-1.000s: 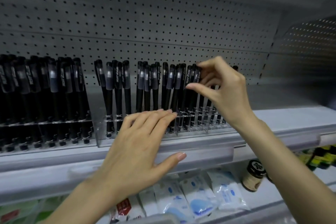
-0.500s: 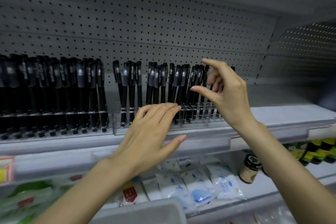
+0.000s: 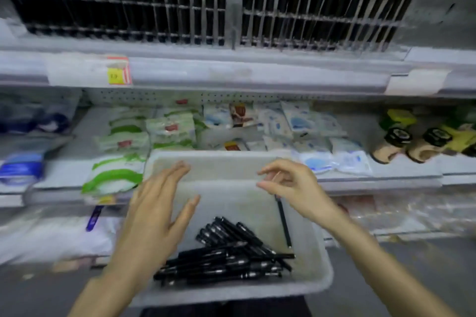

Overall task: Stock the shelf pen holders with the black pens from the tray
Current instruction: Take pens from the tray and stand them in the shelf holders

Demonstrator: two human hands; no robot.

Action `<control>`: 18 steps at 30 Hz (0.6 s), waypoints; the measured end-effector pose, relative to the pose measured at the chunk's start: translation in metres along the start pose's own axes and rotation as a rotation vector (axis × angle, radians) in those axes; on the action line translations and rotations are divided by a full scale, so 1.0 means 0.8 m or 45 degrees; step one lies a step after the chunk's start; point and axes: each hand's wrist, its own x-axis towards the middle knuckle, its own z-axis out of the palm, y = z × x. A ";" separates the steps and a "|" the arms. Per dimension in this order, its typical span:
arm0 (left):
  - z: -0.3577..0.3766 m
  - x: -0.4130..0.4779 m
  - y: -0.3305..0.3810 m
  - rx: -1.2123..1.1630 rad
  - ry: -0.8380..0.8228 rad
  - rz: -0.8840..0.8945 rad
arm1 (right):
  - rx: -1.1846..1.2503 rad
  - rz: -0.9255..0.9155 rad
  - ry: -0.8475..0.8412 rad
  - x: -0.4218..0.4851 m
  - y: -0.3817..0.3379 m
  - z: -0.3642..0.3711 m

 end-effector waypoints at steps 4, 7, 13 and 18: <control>0.017 -0.046 -0.048 0.098 -0.080 -0.183 | -0.024 0.285 -0.187 -0.024 0.060 0.074; 0.032 -0.060 -0.067 0.126 -0.113 -0.215 | -0.182 0.378 -0.203 -0.026 0.087 0.100; 0.048 -0.069 -0.072 0.090 -0.126 -0.251 | -0.347 0.484 -0.233 -0.025 0.104 0.115; 0.051 -0.072 -0.076 0.117 -0.146 -0.234 | -0.302 0.567 -0.243 -0.026 0.115 0.126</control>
